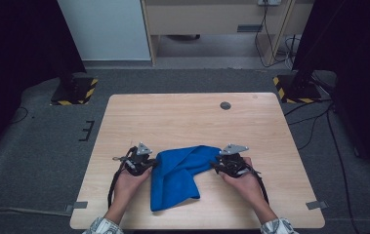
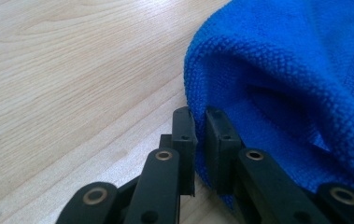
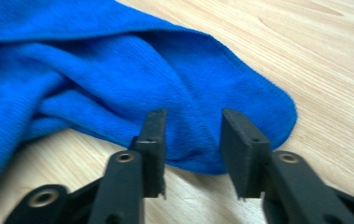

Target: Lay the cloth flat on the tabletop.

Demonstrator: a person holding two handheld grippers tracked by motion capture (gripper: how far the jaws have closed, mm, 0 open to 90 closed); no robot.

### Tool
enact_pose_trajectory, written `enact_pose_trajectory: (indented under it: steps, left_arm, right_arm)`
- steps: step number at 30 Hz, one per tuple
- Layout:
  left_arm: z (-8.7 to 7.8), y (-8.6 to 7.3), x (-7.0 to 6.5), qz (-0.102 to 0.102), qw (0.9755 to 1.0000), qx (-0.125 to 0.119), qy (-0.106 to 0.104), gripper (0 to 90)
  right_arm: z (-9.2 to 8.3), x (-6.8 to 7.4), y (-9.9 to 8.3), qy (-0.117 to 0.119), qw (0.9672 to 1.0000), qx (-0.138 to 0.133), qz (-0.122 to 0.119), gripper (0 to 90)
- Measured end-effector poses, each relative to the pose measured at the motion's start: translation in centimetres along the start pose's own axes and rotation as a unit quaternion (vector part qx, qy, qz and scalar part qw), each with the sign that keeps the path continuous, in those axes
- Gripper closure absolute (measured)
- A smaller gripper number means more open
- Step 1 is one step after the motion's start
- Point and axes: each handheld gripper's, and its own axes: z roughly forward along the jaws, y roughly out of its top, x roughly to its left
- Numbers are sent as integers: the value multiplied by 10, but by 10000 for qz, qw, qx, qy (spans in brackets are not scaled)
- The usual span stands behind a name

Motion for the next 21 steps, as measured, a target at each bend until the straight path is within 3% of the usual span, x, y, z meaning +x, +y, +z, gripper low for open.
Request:
enact_pose_trajectory:
  steps: [5, 12, 16, 21]
  left_arm:
    - [-2, -1, -2, -11, 10000, -42, -18, 833]
    - [-3, -2, -2, -42, 9999, -71, -70, 842]
    - [-6, -3, -3, -86, 9998, -118, -117, 843]
    - [-7, -3, -7, -71, 9997, -132, -170, 843]
  right_arm:
    - [-2, 9, 2, 169, 9998, -56, -13, 481]
    - [9, 31, 5, 320, 9993, -10, -195, 412]
    - [18, 39, 2, 277, 9990, 128, -336, 438]
    - [22, 39, 2, 218, 9992, 93, -309, 545]
